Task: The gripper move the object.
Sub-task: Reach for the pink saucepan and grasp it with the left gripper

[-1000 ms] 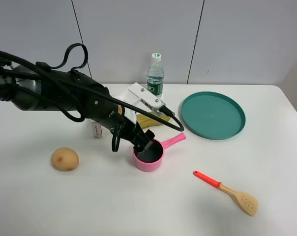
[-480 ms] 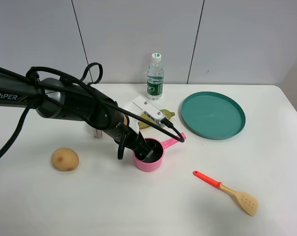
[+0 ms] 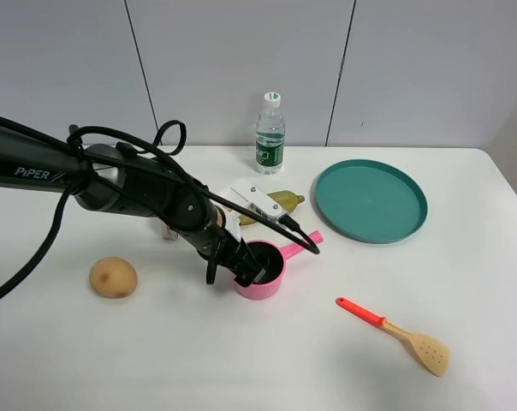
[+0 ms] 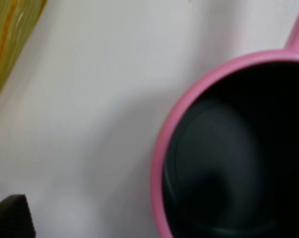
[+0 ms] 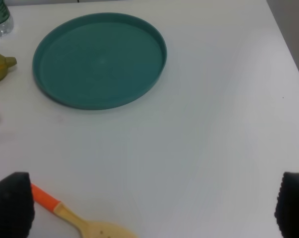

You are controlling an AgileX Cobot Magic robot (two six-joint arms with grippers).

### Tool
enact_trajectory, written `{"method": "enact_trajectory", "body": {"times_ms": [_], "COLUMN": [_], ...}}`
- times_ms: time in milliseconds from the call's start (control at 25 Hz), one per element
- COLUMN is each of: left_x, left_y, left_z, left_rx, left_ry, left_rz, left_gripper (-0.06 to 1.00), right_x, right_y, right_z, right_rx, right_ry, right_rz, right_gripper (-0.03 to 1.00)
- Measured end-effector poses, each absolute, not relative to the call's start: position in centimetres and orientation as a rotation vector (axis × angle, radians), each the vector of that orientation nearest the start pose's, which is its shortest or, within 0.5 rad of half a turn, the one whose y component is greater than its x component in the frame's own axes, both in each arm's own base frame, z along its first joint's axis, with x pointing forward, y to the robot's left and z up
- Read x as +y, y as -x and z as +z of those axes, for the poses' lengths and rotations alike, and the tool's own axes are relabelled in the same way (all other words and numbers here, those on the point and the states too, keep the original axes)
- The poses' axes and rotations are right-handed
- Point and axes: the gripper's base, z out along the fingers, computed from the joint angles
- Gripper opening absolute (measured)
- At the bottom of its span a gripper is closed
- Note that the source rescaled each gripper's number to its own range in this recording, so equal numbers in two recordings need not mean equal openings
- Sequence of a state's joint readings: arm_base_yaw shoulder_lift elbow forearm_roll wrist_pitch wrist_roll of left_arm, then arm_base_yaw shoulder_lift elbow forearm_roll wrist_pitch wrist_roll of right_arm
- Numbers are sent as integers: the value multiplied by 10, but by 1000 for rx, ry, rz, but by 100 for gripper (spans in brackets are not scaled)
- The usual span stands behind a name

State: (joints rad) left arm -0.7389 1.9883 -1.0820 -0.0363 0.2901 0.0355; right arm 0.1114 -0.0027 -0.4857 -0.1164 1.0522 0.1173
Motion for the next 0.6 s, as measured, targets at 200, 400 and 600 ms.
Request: {"method": "enact_trajectory", "body": {"times_ms": [200, 400, 600], "left_x": [-252, -250, -252], "left_y": [-282, -286, -289], "left_z": [111, 108, 107], "left_rx": [2549, 2544, 2515], "left_ry": [-939, -920, -906], "left_rz": [-241, -242, -254], "left_gripper": [98, 98, 98], "right_x": [-10, -10, -10], "right_y": [3, 3, 3], "right_z": [274, 274, 274], "right_rx": [2042, 2042, 2042], "right_ry": [-10, -10, -10], "right_rz": [4, 4, 4], "right_gripper": [100, 100, 100]}}
